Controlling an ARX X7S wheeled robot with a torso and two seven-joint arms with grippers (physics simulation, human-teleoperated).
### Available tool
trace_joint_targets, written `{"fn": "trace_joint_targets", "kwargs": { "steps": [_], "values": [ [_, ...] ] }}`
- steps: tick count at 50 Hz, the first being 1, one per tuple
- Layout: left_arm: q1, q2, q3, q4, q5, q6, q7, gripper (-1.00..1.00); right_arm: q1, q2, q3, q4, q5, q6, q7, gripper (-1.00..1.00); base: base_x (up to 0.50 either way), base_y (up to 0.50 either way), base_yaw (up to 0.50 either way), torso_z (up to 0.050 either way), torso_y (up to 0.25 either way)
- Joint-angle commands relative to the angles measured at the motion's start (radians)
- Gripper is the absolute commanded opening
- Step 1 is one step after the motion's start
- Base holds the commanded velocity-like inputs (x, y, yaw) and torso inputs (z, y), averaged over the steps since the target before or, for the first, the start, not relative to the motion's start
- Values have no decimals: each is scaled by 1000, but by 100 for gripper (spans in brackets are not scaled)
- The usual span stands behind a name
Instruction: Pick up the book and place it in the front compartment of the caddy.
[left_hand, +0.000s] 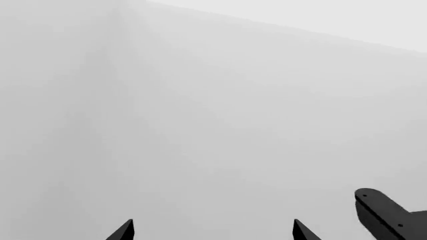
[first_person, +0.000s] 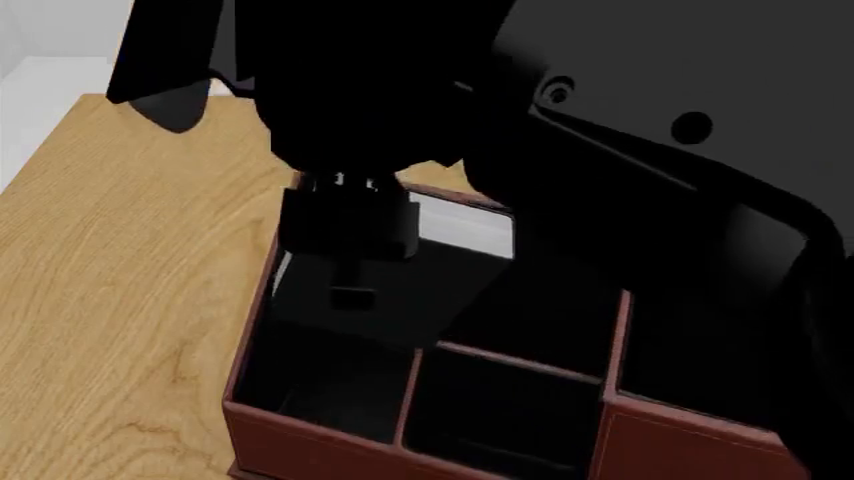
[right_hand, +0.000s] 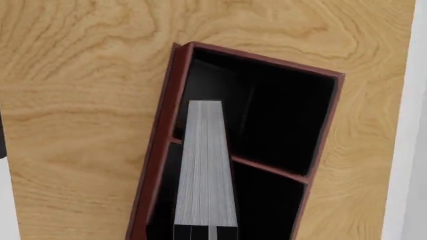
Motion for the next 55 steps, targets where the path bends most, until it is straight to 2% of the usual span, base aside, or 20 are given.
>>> {"fn": "trace_joint_targets", "kwargs": {
  "steps": [1, 9, 15, 31, 55],
  "values": [
    [5, -9, -2, 5, -7, 14, -6, 100, 54, -54, 26, 141, -139, -68, -110, -100, 0, 0, 0, 0, 0],
    [11, -21, -10, 12, -21, 24, -16, 100, -27, -55, 184, 188, -491, -27, -290, -100, 0, 0, 0, 0, 1],
    [13, -24, -7, 9, -17, 34, -15, 100, -69, -55, 192, 231, -672, -40, -385, -100, 0, 0, 0, 0, 2],
    [10, -31, 11, 0, -9, 45, -18, 100, -122, -54, 99, 293, -698, -60, -398, -100, 0, 0, 0, 0, 1],
    [9, -36, 40, -17, 11, 53, -20, 100, -259, -54, 121, 371, -797, -118, -380, -100, 0, 0, 0, 1, 1]
  ]
}}
